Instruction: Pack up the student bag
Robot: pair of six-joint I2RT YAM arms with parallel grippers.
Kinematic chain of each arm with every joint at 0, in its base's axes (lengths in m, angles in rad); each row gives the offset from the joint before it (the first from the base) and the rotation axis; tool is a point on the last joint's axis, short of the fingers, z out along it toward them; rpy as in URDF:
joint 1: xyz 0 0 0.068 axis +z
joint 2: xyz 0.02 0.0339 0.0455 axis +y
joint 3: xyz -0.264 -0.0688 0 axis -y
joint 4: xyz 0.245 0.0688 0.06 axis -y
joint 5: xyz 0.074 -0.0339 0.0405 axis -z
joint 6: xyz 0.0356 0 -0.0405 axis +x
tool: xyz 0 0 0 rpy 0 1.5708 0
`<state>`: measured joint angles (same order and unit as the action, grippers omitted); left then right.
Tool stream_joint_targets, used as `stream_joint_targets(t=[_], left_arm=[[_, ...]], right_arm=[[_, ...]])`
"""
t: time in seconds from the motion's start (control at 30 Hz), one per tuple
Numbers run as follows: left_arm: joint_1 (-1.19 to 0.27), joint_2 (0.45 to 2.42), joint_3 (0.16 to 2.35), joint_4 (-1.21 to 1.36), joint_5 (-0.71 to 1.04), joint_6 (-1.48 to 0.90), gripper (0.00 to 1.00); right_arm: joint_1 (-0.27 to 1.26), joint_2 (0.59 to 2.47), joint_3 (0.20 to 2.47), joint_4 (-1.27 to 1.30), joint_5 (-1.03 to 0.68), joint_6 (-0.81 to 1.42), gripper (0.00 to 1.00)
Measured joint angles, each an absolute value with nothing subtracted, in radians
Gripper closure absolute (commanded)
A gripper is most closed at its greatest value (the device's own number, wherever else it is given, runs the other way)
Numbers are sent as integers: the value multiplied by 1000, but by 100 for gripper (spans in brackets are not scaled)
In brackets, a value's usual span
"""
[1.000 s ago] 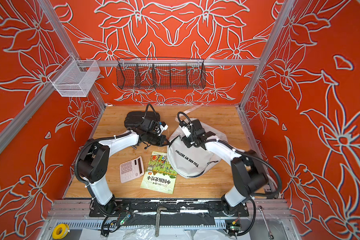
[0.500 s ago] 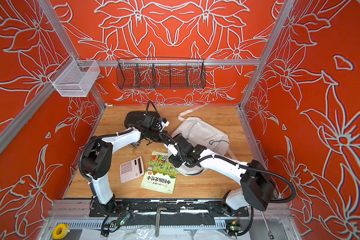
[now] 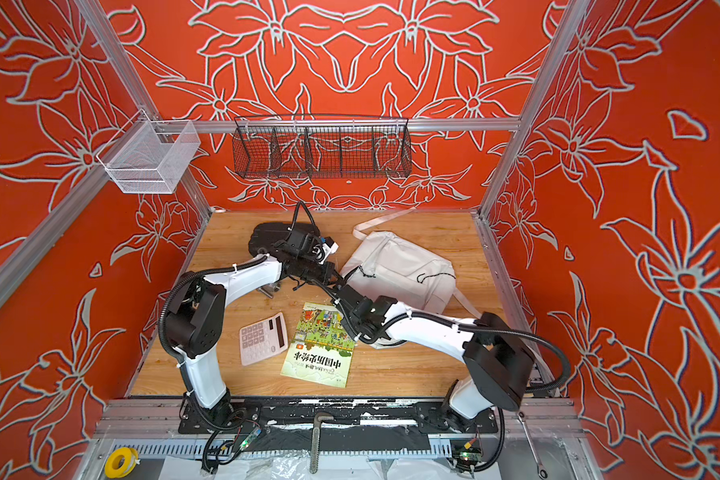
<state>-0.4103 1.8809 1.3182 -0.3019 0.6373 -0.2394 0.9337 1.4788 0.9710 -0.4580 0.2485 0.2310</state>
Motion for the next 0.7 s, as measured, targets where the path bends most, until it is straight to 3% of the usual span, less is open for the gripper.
stream_joint_targets(t=[0.1, 0.2, 0.27, 0.43, 0.7], left_arm=[[-410, 1889, 1326, -314, 632, -221, 100], [-410, 1892, 1328, -318, 631, -208, 100], [-410, 1893, 1328, -321, 631, -202, 100], [-410, 1894, 1330, -324, 631, -199, 100], [-410, 1895, 1335, -329, 632, -198, 100]], right_arm=[[933, 1402, 969, -430, 268, 226, 59], [930, 1390, 968, -423, 285, 218, 63], [929, 1417, 970, -439, 288, 211, 62], [933, 1479, 975, -459, 223, 173, 49], [943, 1576, 1030, -476, 212, 215, 49]])
